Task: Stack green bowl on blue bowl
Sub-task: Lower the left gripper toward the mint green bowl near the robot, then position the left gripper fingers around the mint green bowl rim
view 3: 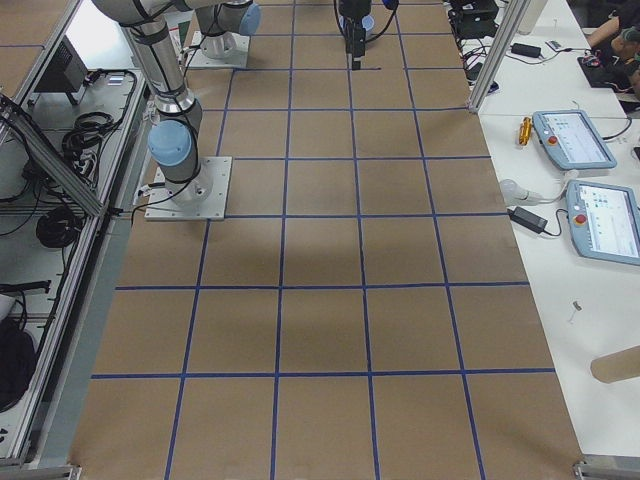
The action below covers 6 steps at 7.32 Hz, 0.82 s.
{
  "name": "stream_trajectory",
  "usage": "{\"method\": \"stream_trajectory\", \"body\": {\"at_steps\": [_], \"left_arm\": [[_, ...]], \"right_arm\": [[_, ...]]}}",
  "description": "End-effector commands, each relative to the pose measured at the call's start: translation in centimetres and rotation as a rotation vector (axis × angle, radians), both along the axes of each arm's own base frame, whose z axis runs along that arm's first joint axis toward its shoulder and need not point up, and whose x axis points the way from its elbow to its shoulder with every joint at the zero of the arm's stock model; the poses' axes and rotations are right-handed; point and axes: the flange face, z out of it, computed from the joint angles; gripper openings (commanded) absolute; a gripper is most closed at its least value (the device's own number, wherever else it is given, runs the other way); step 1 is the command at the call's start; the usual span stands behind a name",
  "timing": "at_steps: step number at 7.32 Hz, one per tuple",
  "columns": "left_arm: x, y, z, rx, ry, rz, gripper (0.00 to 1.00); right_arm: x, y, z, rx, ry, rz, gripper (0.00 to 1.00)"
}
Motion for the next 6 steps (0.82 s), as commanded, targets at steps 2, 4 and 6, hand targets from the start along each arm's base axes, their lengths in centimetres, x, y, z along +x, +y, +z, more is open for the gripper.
{"method": "stream_trajectory", "body": {"at_steps": [2,4,6], "left_arm": [[6.5,1.9,-6.2,-0.027,-0.002,-0.250,1.00],[9.2,1.2,-8.4,-0.020,-0.022,-0.388,1.00],[11.0,0.3,-9.7,-0.021,-0.014,-0.447,0.98]], "right_arm": [[0.0,0.0,0.0,0.000,0.000,-0.001,1.00],[0.0,0.0,0.0,0.000,0.000,0.001,1.00],[0.0,0.0,0.0,0.000,0.000,0.001,1.00]]}}
